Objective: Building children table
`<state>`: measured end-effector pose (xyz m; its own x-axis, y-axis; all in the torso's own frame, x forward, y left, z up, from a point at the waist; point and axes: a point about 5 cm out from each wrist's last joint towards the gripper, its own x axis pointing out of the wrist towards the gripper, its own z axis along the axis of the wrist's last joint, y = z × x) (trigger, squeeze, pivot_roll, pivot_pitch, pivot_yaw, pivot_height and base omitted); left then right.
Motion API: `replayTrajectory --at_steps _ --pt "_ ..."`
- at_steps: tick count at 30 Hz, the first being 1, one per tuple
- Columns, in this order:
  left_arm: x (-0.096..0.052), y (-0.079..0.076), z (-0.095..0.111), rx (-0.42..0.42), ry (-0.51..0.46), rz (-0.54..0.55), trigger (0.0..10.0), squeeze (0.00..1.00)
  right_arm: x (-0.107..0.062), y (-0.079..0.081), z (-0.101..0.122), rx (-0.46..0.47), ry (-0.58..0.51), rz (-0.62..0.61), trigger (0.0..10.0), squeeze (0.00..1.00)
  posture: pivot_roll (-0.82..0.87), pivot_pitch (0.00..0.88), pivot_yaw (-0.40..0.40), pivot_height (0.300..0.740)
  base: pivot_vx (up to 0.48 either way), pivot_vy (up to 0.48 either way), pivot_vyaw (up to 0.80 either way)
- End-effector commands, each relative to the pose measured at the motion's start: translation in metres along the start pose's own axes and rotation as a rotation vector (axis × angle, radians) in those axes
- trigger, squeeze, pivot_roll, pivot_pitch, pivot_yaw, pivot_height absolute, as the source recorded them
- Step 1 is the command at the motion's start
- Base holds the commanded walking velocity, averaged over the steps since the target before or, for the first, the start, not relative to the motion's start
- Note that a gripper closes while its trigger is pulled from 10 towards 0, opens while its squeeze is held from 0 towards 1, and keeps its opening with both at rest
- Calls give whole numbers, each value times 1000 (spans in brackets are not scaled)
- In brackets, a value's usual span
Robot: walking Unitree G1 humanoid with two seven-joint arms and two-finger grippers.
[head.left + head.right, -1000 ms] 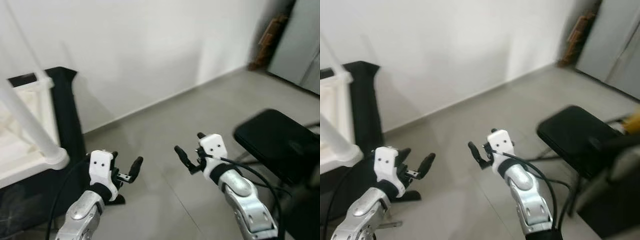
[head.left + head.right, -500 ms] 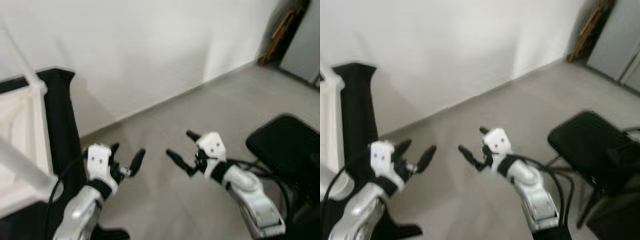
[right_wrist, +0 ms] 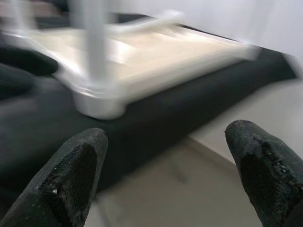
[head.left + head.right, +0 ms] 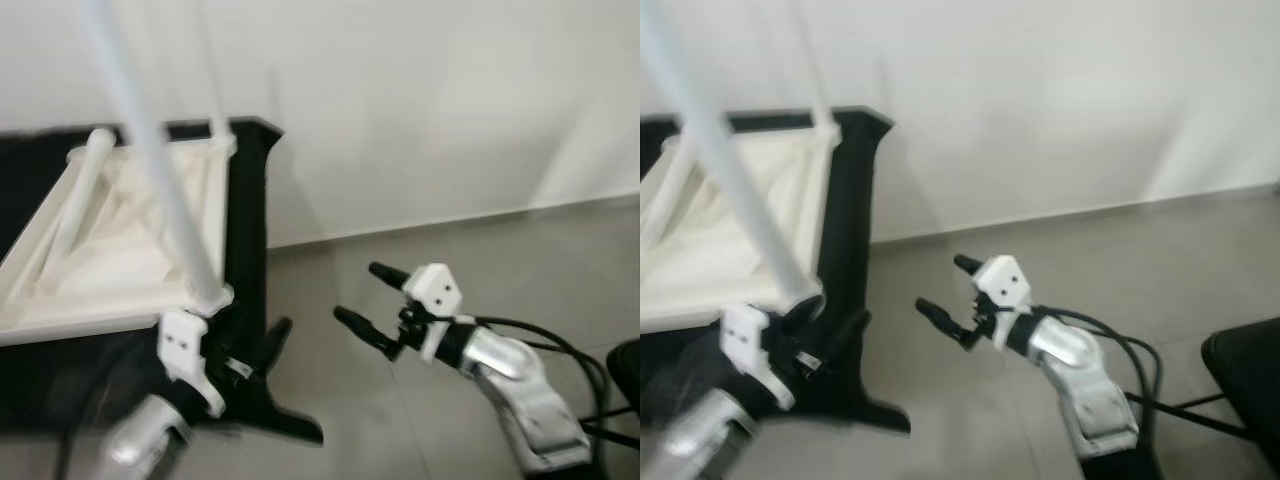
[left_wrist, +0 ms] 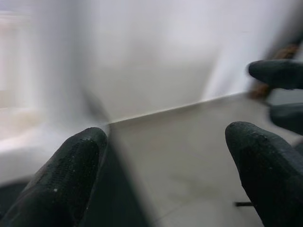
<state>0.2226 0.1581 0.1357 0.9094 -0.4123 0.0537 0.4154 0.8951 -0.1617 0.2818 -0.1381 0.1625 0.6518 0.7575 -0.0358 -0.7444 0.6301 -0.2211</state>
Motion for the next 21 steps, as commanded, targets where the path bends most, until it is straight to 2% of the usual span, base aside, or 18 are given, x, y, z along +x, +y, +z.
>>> replayTrajectory --at_steps 1,5,12,16,21 --pt "-4 -3 1 -18 5 -27 10000 0 -2 2 -1 19 0 18 10000 0 -72 135 -10 740 0 0 800" --pt "-8 -1 2 -30 13 -37 10000 0 -2 5 -4 30 4 36 10000 0 -68 132 -13 740 0 0 800" --pt "-6 -2 -1 -55 11 -33 10000 0 0 6 -3 38 -4 47 10000 0 -73 123 -15 740 0 -71 800" --pt "0 -9 -4 -83 10 -46 10000 0 4 6 -6 34 17 10 10000 0 -78 122 -11 740 248 -409 222" --pt "4 -9 -4 -93 8 -43 10000 0 6 9 -7 42 23 7 10000 0 -80 125 -10 740 251 -406 0"
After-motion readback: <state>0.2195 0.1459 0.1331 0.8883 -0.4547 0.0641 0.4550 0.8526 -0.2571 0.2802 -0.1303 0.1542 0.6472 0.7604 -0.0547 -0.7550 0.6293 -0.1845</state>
